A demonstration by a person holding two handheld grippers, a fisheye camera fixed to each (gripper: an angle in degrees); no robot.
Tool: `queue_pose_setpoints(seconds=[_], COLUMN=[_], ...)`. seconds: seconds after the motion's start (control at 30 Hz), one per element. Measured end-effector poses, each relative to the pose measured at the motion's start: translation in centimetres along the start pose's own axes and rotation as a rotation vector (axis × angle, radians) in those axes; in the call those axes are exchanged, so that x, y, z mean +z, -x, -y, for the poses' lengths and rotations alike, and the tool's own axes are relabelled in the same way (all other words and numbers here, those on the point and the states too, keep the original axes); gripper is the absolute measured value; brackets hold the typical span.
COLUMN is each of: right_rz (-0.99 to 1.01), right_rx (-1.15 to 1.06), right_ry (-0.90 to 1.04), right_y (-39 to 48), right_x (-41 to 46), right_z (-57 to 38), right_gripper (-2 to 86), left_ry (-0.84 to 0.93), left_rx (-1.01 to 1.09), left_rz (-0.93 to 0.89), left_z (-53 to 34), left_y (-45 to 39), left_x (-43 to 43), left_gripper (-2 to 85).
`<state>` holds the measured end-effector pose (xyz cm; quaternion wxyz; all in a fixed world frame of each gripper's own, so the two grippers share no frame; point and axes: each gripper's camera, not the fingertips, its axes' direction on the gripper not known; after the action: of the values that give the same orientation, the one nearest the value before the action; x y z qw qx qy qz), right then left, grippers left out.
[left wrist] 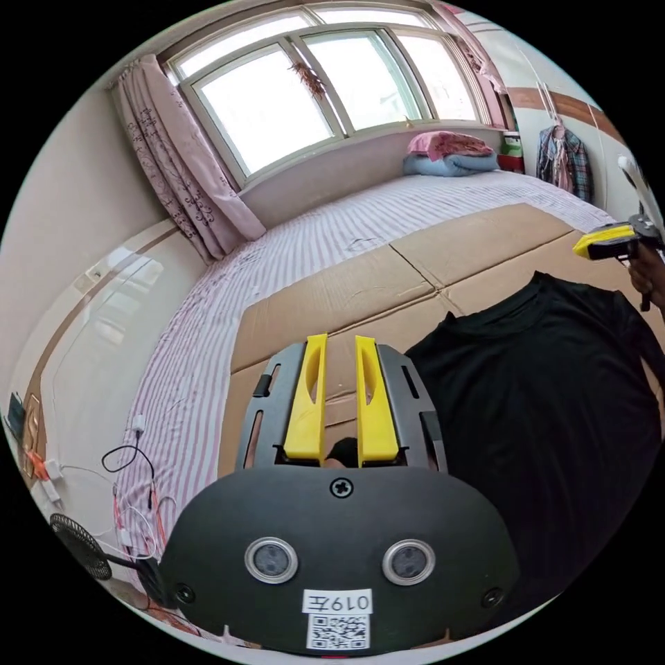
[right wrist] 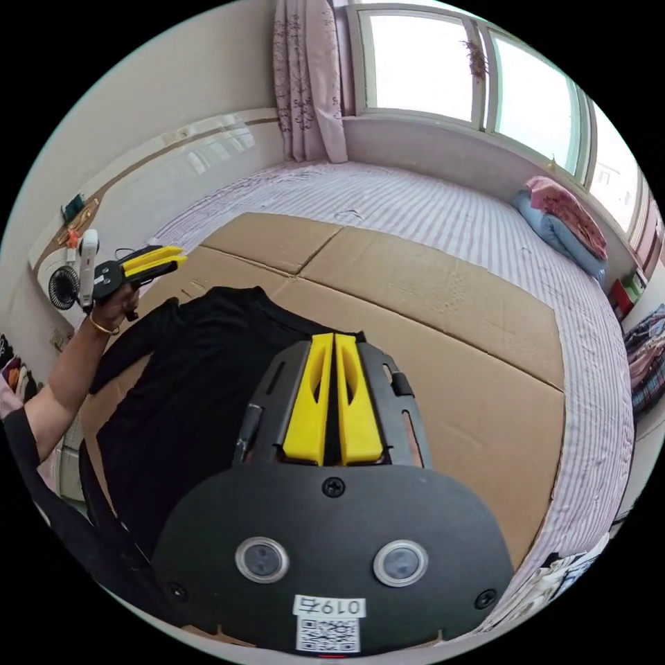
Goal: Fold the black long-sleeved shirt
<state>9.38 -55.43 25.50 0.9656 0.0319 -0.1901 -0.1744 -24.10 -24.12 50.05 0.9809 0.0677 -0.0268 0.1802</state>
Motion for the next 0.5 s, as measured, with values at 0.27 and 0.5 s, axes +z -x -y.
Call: queue_pose_setpoints(seconds=[0.27, 0.5], right_rz=[0.055, -0.016], right_rx=[-0.148, -0.273], right_ry=[0.062, 0.241], right_y=[16.7, 27.3], right_x=[3.0, 9.2], right_z=[-12.1, -20.9], right_gripper=[-1.0, -1.0], left_ry=[0.004, 0.028], left_rx=[-0.162, -0.179], left_rz=[-0.189, -0.092], left_z=[-12.1, -18.7], left_y=[-1.0, 0.5], left_x=[-14.5, -21.9], left_gripper=[1.3, 0.9])
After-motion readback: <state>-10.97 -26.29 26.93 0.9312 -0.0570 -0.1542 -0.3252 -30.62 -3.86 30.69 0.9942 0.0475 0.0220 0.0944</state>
